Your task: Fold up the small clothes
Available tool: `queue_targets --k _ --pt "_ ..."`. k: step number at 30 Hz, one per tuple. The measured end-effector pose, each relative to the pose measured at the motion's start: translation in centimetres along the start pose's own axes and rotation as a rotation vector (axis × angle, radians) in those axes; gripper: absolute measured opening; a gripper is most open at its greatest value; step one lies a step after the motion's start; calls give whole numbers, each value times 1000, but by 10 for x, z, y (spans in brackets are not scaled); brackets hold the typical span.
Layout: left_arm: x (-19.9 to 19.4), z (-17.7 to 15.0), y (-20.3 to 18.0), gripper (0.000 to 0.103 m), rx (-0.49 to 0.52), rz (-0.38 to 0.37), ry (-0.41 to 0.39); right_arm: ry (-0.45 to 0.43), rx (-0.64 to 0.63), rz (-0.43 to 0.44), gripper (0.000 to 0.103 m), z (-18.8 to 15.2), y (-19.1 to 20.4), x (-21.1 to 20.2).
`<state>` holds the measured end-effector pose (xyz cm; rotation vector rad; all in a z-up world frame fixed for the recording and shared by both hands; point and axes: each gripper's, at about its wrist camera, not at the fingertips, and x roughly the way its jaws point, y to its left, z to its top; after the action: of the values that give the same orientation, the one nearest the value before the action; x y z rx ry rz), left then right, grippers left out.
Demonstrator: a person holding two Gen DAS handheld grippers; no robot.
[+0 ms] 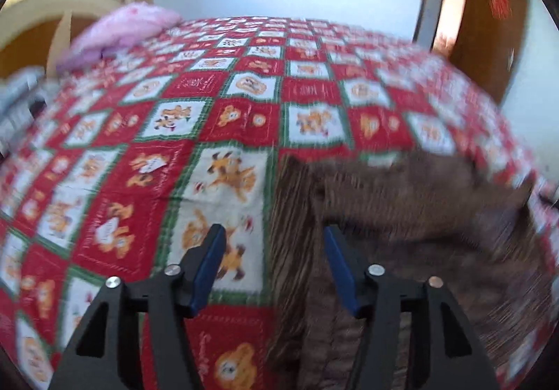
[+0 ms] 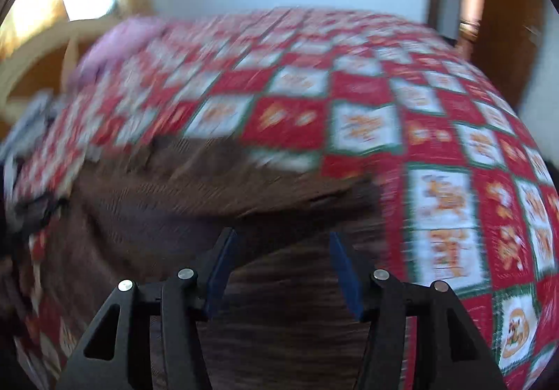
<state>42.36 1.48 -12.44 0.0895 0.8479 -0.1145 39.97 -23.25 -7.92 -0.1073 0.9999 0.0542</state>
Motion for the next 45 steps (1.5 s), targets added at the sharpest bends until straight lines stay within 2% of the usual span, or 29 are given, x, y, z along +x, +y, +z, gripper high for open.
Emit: queue_targets --k 1,3,5,7,8,10,13,15,17,20,26,28,31,33,35,36,37,38,39,41,45 --pt "5 -2 -9 64 41 33 10 49 -60 1 56 3 17 13" --pt "15 3 -18 64 64 67 24 67 -112 -65 56 18 36 37" --pt "25 17 -21 64 50 111 16 1 -76 -117 56 45 33 47" --pt "29 33 -16 64 20 208 -23 -106 21 -197 56 70 18 44" --pt "31 42 -8 64 -22 251 -34 -144 71 -210 56 80 9 40" --pt "34 54 13 64 -93 293 -27 -160 97 -178 56 81 2 33" --pt "28 50 34 63 -132 265 -20 -173 25 -148 56 65 8 22" --pt "23 38 36 64 -101 270 -21 -174 -31 -112 56 42 8 12" --pt "18 24 33 64 -74 238 -17 -156 -58 -78 56 28 3 9" --pt "9 15 13 64 -30 175 -24 -160 -61 -107 54 11 -13 3" --pt "-5 27 -33 68 101 76 -82 -148 -76 -113 44 16 -29 -1" --pt "5 34 -45 68 133 40 -63 -138 -84 -97 44 17 -31 2" --pt "25 37 -54 68 160 50 -41 -103 -129 -87 44 18 -26 16" --pt "39 38 -58 64 163 63 -15 -77 -151 -92 44 19 -21 30" --pt "49 34 -62 44 172 34 7 -46 -179 -92 19 19 -14 41" --pt "51 33 -64 39 182 21 2 -41 -202 -110 3 18 -11 43" --pt "49 31 -66 21 193 12 -14 -48 -219 -140 2 18 -8 44" --pt "47 29 -69 11 208 6 -20 -59 -227 -148 2 18 -5 42" --pt "44 27 -74 9 240 35 -40 -79 -219 -145 2 20 -5 37" --pt "39 26 -74 6 235 53 -66 -124 -190 -157 2 25 -11 27" --pt "33 34 -49 5 103 40 -97 -184 -84 -193 2 35 -31 13"
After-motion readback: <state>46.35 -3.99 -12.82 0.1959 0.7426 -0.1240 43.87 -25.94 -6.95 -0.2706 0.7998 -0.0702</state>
